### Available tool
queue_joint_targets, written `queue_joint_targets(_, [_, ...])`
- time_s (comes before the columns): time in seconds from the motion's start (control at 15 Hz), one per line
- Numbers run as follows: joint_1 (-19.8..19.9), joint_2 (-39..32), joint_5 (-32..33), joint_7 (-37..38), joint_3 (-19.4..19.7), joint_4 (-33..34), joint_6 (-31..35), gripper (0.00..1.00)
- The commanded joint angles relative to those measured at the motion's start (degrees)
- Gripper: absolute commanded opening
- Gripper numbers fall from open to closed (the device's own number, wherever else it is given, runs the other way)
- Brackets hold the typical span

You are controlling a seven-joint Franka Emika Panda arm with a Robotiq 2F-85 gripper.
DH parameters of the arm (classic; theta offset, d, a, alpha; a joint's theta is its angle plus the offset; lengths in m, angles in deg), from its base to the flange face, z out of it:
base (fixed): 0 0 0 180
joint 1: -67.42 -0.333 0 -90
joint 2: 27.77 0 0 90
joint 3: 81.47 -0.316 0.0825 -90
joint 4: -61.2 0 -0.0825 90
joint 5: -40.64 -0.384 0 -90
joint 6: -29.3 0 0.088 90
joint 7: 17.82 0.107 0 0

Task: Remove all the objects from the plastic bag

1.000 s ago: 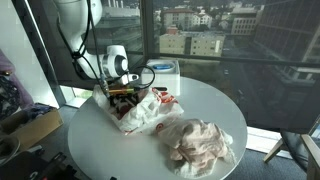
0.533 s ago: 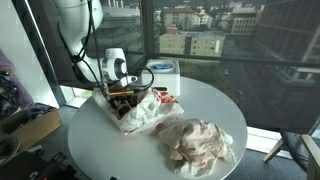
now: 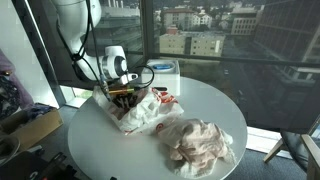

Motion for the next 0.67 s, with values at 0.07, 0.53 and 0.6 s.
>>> queue_joint_targets(0.07, [-4.75, 4.03, 3.5, 6.87, 3.88, -1.71, -0.98, 0.04])
queue_joint_targets(0.53, [-8.88, 6.61, 8.56, 15.08, 7.06, -2.24, -3.16, 0.04])
queue_joint_targets(0.6, [-10.09, 7.44, 9.82, 17.57, 8.07, -2.32, -5.98, 0.04])
